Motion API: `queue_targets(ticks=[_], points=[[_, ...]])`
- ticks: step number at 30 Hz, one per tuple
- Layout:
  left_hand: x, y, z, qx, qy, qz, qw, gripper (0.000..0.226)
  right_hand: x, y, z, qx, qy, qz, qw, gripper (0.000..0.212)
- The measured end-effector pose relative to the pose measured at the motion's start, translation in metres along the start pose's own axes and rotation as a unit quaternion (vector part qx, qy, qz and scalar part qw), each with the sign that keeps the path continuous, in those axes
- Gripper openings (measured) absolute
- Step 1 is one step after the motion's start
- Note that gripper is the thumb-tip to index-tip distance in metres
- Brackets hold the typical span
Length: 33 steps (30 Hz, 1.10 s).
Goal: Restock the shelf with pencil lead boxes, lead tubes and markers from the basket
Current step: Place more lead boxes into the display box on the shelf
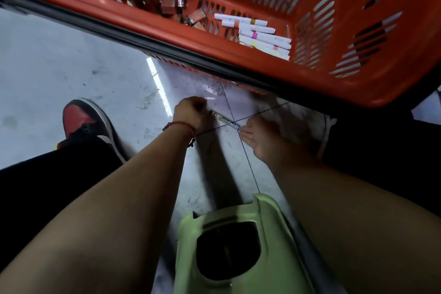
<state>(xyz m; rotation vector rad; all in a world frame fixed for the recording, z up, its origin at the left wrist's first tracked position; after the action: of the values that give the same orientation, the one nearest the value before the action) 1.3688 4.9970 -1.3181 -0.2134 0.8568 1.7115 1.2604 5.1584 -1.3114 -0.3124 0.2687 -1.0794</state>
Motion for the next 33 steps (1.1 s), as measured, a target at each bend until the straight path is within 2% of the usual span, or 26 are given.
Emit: queue_targets(ticks=[2, 4, 8, 12, 16, 18, 21, 23, 24, 26, 30, 31, 33], points=[[-0.004, -0.011, -0.002, -0.034, 0.015, 0.047, 0.998, 0.023, -0.002, -0.002, 0.003, -0.014, -0.011, 0.005, 1.0, 0.021], [-0.009, -0.02, 0.008, -0.063, -0.014, 0.148, 0.987, 0.012, -0.008, -0.001, 0.004, -0.025, 0.001, 0.001, 1.0, 0.019], [-0.041, -0.019, 0.047, -0.076, -0.05, 0.282, 0.955, 0.017, 0.001, -0.013, 0.03, -0.068, -0.066, -0.007, 0.995, 0.018], [-0.092, -0.007, 0.095, -0.027, -0.045, 0.334, 0.941, 0.014, 0.023, -0.033, 0.08, -0.129, -0.15, 0.046, 0.979, 0.013], [-0.147, 0.005, 0.144, 0.012, -0.043, 0.322, 0.946, 0.019, 0.036, -0.051, 0.15, -0.19, -0.204, 0.15, 0.948, 0.01], [-0.168, 0.013, 0.169, 0.022, -0.069, 0.284, 0.956, 0.021, 0.038, -0.061, 0.186, -0.242, -0.227, 0.263, 0.906, 0.012], [-0.197, 0.027, 0.199, 0.048, -0.094, 0.277, 0.955, 0.019, 0.04, -0.08, 0.241, -0.338, -0.26, 0.428, 0.797, 0.007], [-0.214, 0.043, 0.213, 0.077, -0.096, 0.29, 0.949, 0.019, 0.039, -0.099, 0.273, -0.396, -0.264, 0.468, 0.745, 0.006], [-0.222, 0.053, 0.219, 0.096, -0.098, 0.294, 0.946, 0.02, 0.037, -0.11, 0.288, -0.419, -0.264, 0.471, 0.73, 0.007], [-0.235, 0.077, 0.226, 0.139, -0.096, 0.299, 0.939, 0.024, 0.03, -0.134, 0.306, -0.44, -0.267, 0.445, 0.733, 0.006], [-0.246, 0.126, 0.222, 0.195, -0.067, 0.306, 0.929, 0.022, 0.016, -0.187, 0.307, -0.44, -0.265, 0.37, 0.774, 0.011], [-0.246, 0.139, 0.218, 0.215, -0.037, 0.268, 0.938, 0.02, 0.014, -0.203, 0.3, -0.45, -0.245, 0.365, 0.777, 0.011], [-0.247, 0.163, 0.204, 0.273, 0.061, 0.084, 0.956, 0.018, 0.009, -0.23, 0.28, -0.465, -0.198, 0.367, 0.781, 0.009]])
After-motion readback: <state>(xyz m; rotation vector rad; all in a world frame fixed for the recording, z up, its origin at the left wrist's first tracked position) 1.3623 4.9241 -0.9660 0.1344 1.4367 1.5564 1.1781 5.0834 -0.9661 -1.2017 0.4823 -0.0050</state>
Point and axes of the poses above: each hand's wrist, its own z-axis away from the middle knuckle, its own x-axis out of the palm, y = z × x, the point moved 5 cm from there along -z, towards the middle knuckle, and after that the axes turned 8 degrees about -x, right-handed, at the moved point
